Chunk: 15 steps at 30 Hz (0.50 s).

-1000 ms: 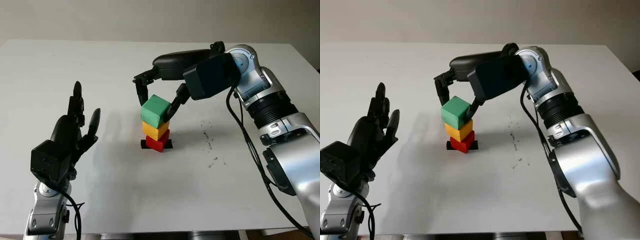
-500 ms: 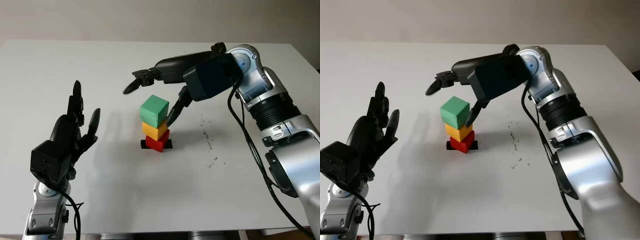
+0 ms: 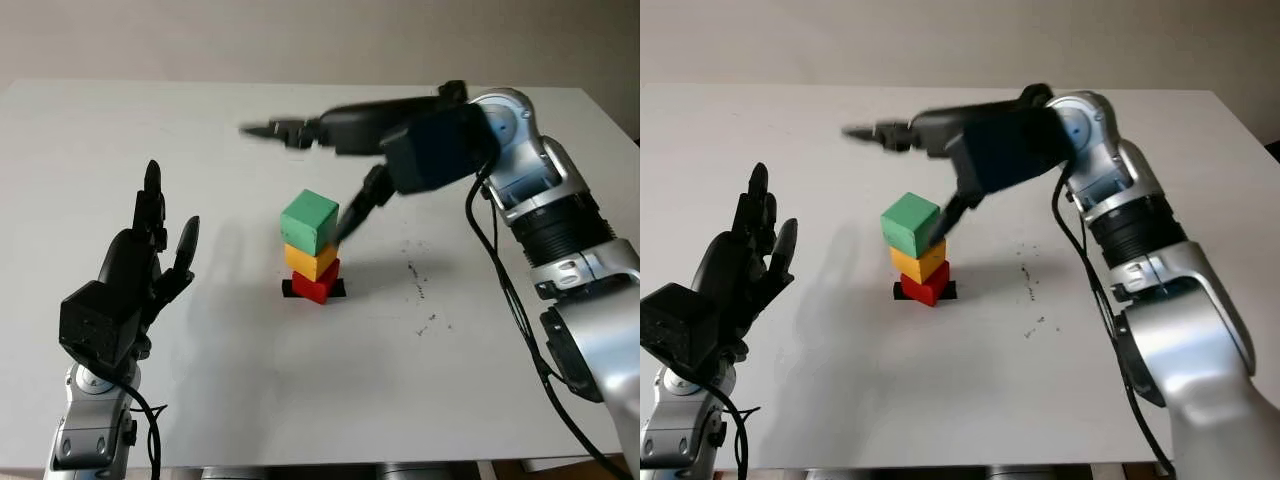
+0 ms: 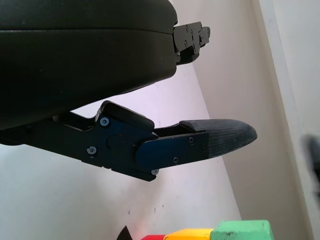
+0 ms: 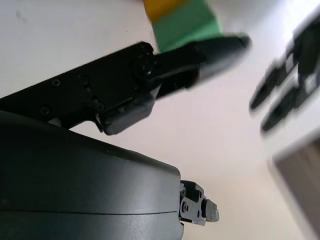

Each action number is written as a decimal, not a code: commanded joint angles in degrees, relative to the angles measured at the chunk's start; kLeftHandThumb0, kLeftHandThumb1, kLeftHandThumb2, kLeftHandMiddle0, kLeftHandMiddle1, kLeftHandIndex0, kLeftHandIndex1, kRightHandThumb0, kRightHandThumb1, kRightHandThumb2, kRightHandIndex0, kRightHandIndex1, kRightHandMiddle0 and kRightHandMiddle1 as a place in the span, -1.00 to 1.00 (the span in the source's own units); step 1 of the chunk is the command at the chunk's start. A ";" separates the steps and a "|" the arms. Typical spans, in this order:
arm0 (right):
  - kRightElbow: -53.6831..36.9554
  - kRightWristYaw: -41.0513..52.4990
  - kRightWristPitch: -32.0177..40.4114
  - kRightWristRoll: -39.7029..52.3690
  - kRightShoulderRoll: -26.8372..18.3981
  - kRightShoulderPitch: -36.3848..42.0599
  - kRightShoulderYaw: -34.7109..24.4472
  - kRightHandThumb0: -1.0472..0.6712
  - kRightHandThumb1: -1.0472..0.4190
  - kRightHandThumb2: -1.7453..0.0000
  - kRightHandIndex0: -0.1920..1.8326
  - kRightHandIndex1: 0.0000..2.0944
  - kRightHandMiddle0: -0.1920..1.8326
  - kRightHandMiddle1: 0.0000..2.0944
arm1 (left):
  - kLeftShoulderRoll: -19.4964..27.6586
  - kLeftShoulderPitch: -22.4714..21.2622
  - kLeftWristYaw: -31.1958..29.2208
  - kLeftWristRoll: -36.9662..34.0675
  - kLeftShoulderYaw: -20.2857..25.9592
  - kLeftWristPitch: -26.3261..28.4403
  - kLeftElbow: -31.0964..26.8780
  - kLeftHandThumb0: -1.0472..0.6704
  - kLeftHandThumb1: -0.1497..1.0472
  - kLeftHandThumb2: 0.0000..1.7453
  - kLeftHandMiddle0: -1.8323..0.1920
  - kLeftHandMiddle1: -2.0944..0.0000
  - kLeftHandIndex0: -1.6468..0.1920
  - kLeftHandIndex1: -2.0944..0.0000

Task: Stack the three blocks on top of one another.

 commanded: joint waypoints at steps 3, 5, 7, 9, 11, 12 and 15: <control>-1.51 -4.65 0.87 4.51 -0.13 6.95 -4.91 -0.80 -1.00 0.27 -1.00 -0.97 -1.00 -1.00 | 0.45 -0.25 -0.41 -0.62 0.34 -0.66 0.56 -0.77 1.00 -0.35 1.00 0.97 1.00 0.96; -3.21 -8.12 1.99 5.88 0.75 10.60 -6.79 -0.80 -1.00 0.20 -1.00 -0.99 -1.00 -1.00 | 0.58 -0.53 -0.49 -0.63 0.30 -0.72 0.88 -0.76 1.00 -0.35 0.99 0.96 0.99 0.96; -5.12 -10.83 3.87 9.51 2.66 15.33 -9.44 -0.79 -1.00 0.18 -1.00 -1.00 -1.00 -1.00 | 0.68 -0.86 -0.80 -0.83 0.23 -0.45 1.16 -0.75 1.00 -0.34 0.98 0.96 0.99 0.95; -7.23 -12.81 5.12 11.65 4.00 18.70 -10.75 -0.75 -1.00 0.16 -1.00 -1.00 -1.00 -1.00 | 0.73 -1.09 -1.09 -1.07 0.28 -0.45 1.47 -0.76 1.00 -0.34 0.98 0.95 0.99 0.95; -10.50 -14.75 7.97 12.50 4.86 22.43 -11.28 -0.72 -1.00 0.16 -1.00 -1.00 -1.00 -1.00 | 0.73 -1.42 -1.27 -1.17 0.29 -1.41 2.44 -0.75 1.00 -0.34 0.98 0.95 0.99 0.95; -12.46 -16.85 9.68 12.66 5.96 25.05 -11.74 -0.72 -1.00 0.16 -1.00 -1.00 -1.00 -1.00 | 0.80 -1.61 -1.33 -1.01 0.12 -1.61 2.77 -0.75 1.00 -0.34 0.98 0.95 0.99 0.95; -16.53 -20.82 13.58 13.87 8.73 30.82 -12.34 -0.67 -1.00 0.15 -1.00 -1.00 -1.00 -1.00 | 0.75 -2.04 -1.34 -0.71 -0.16 -2.59 3.68 -0.75 1.00 -0.32 0.98 0.95 0.99 0.95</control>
